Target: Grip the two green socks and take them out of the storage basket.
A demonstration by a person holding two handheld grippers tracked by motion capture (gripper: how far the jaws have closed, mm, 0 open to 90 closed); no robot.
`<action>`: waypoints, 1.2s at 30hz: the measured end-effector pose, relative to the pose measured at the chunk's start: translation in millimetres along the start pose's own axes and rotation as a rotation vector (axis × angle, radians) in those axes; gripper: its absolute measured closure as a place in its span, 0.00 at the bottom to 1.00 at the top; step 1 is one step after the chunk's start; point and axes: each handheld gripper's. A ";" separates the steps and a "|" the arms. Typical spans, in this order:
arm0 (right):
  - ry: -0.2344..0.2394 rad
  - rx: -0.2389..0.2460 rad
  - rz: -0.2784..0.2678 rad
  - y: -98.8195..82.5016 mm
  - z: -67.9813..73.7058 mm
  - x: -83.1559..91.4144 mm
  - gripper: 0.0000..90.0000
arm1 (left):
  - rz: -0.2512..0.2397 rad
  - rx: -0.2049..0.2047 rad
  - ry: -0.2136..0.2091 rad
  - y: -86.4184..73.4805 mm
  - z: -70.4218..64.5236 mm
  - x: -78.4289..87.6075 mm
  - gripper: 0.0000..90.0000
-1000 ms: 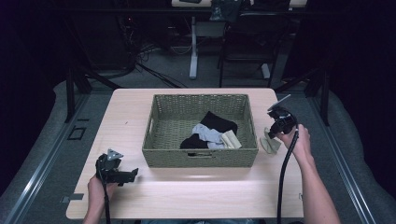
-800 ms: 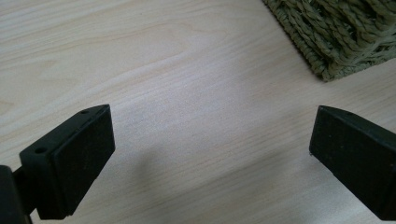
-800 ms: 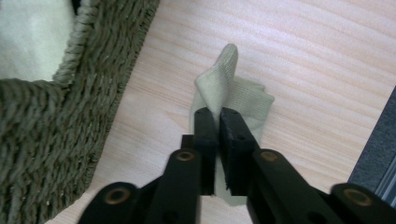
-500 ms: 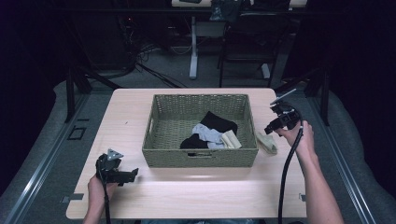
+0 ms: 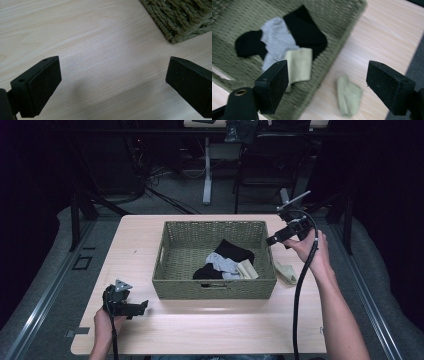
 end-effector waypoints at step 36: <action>0.113 0.074 0.279 32.6 59.1 -142.5 0.27 | 0.004 0.001 -0.001 -0.5 -0.3 -0.3 0.00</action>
Point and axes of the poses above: each handheld gripper's, and its own axes: x roughly backward along the jaws, y roughly out of its top, z roughly to its left, and after that the axes turned 8 degrees about x, right-handed
